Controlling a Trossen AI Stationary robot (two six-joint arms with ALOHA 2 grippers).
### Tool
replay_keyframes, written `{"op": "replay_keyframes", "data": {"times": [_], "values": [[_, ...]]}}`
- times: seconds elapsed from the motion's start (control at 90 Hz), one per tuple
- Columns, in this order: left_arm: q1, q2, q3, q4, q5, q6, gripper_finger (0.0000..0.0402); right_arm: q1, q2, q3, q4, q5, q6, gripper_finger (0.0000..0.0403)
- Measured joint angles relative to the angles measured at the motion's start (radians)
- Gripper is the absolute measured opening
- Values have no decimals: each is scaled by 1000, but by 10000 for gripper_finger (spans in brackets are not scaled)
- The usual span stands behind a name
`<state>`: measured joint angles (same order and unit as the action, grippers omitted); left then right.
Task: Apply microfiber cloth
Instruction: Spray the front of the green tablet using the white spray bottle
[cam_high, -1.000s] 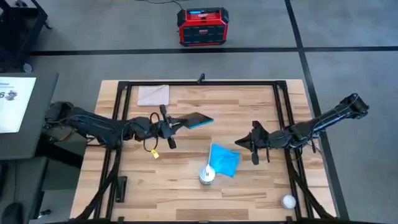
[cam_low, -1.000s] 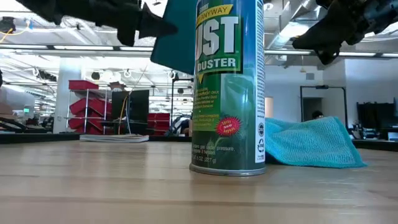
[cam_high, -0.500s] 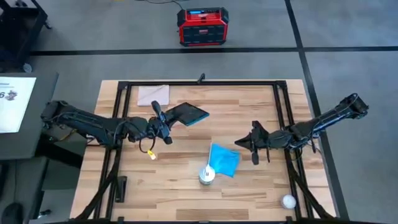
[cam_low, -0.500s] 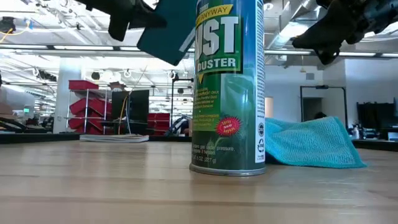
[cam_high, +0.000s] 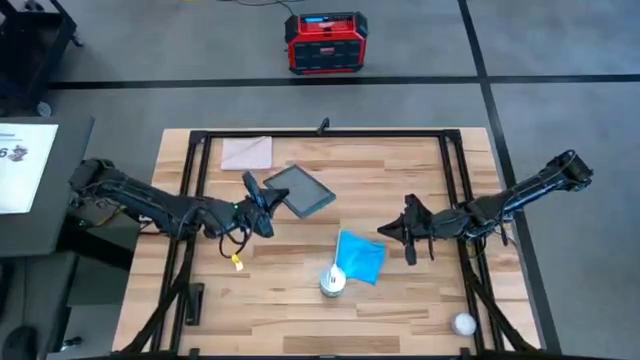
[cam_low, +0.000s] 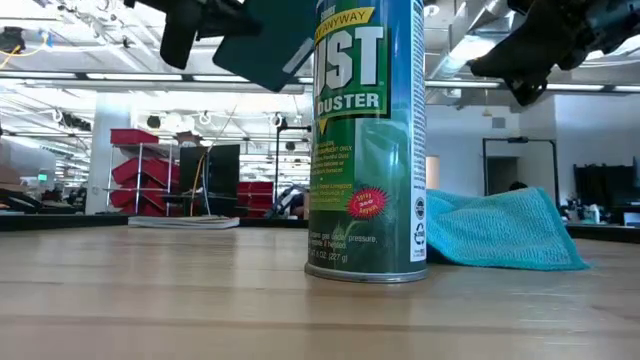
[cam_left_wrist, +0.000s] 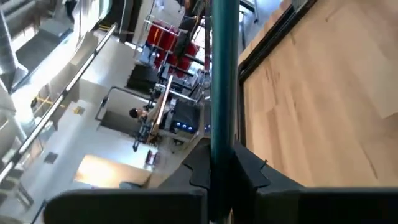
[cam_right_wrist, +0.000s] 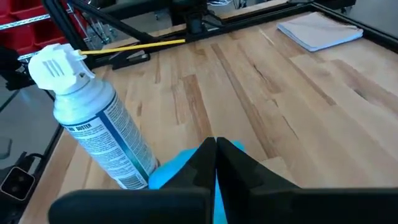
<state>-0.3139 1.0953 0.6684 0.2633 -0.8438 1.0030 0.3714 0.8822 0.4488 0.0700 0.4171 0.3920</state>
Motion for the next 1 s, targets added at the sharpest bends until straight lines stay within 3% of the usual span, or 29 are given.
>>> {"op": "replay_keyframes", "data": {"times": [0.3,0.522,0.744,1.0], "values": [[-55,148,90,30,-26,193,2,-57,0,0,75,-110,21,0],[-88,247,160,50,-108,429,2,-130,0,0,132,-279,99,0],[-133,315,171,203,-135,637,2,-202,0,0,201,-456,135,0],[-184,331,172,247,-130,690,2,-277,0,0,273,-617,165,10]]}}
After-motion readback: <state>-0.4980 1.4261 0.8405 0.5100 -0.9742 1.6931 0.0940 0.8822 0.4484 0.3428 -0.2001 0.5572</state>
